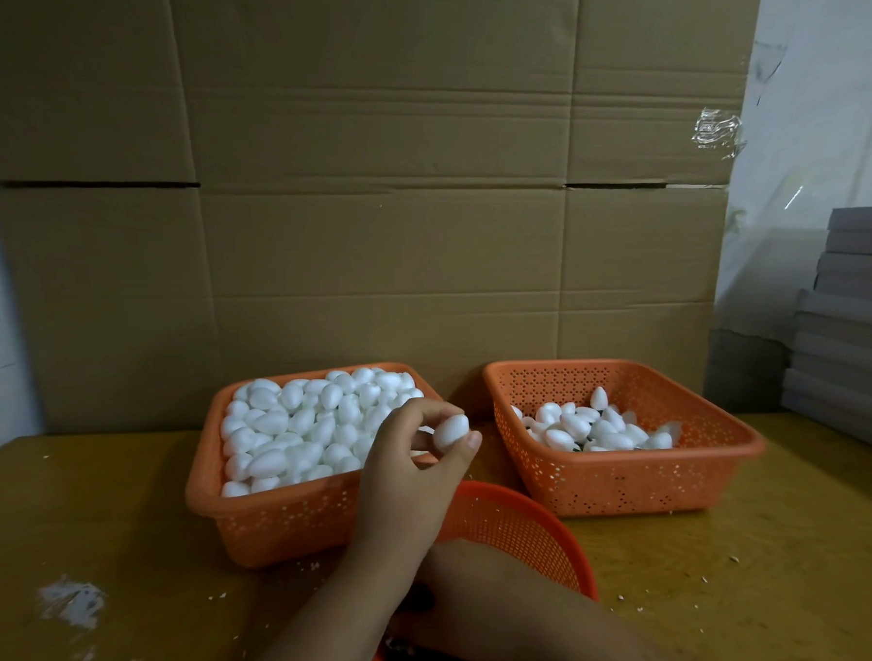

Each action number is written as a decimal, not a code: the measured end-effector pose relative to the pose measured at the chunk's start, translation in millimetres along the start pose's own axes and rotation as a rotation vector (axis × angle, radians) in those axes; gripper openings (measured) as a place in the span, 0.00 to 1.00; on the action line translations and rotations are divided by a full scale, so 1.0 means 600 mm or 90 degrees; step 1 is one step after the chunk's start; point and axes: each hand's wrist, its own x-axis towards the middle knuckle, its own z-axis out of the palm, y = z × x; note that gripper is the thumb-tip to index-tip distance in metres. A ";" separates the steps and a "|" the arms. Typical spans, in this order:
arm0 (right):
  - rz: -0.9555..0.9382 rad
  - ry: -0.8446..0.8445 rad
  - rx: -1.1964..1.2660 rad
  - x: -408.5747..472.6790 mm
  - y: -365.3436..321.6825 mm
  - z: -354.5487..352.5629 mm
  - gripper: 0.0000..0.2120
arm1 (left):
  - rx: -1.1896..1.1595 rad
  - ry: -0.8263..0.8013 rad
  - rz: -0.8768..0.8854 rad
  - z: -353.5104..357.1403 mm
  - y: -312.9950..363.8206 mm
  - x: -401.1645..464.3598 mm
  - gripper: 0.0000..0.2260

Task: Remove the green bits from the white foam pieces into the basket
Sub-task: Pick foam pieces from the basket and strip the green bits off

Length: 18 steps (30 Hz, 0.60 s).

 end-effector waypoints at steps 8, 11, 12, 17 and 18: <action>0.004 0.001 0.004 0.000 -0.001 -0.001 0.15 | -0.062 0.004 -0.007 -0.001 0.002 -0.002 0.06; 0.002 0.003 0.008 0.000 0.000 -0.001 0.15 | -0.090 -0.008 -0.027 0.000 0.002 -0.002 0.11; 0.002 0.003 0.006 0.000 0.000 -0.001 0.15 | -0.086 -0.011 -0.024 0.000 0.000 -0.003 0.12; 0.006 0.003 0.000 0.001 -0.001 0.001 0.16 | -0.032 -0.004 0.002 0.001 -0.005 -0.001 0.17; 0.009 0.000 0.001 0.001 0.000 0.000 0.16 | -0.017 0.000 0.002 0.001 -0.004 -0.001 0.19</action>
